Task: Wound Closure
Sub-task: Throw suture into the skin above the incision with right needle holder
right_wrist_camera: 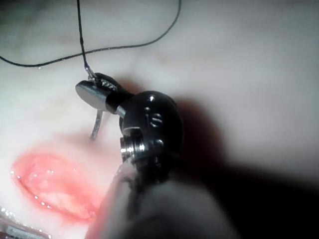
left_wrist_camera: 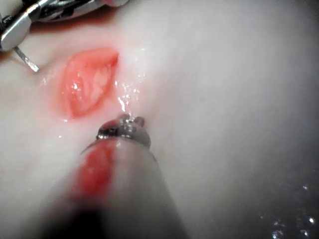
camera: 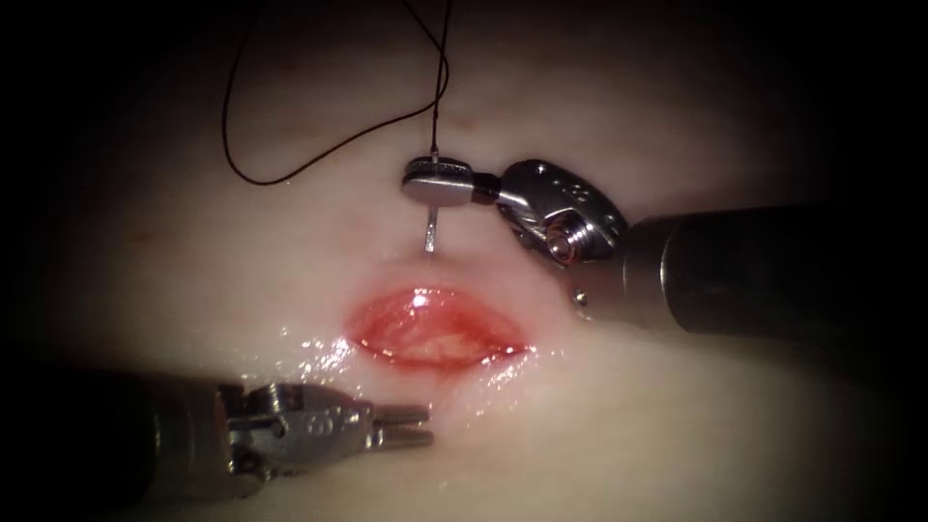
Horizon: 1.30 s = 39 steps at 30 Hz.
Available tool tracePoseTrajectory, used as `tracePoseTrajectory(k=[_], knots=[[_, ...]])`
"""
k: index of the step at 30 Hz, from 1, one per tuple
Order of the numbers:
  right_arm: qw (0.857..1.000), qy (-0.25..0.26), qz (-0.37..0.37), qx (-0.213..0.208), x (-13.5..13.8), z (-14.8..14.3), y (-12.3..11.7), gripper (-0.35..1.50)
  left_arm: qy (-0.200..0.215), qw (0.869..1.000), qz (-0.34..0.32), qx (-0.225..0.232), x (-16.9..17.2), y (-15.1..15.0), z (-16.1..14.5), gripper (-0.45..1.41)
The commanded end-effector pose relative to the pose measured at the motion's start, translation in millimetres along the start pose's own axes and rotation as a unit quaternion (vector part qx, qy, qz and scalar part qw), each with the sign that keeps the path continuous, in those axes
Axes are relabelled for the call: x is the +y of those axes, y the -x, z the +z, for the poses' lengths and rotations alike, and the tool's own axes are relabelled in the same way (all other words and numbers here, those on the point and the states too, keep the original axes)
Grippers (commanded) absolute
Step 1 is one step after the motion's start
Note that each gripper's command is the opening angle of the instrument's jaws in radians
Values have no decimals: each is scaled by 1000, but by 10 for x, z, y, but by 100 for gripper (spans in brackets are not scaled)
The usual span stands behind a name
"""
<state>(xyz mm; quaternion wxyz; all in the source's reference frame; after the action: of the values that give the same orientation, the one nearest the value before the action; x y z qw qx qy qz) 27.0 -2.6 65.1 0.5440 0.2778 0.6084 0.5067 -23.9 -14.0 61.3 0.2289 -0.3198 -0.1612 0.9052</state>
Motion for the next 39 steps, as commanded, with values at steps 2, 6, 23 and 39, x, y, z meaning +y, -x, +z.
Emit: tracePoseTrajectory(k=[2,6,23,39], knots=[[999,-3,44,-5,-1,11,3,-35,1,1000,0,0,4,2,8,-13],[994,-16,105,-20,-12,12,19,-35,1,1000,0,0,4,2,8,-13],[968,-94,231,-21,-49,27,49,-35,5,1000,-2,0,1,8,3,-13],[958,-99,266,-45,-71,17,66,-35,7,1000,-4,-1,-1,10,1,-13]])
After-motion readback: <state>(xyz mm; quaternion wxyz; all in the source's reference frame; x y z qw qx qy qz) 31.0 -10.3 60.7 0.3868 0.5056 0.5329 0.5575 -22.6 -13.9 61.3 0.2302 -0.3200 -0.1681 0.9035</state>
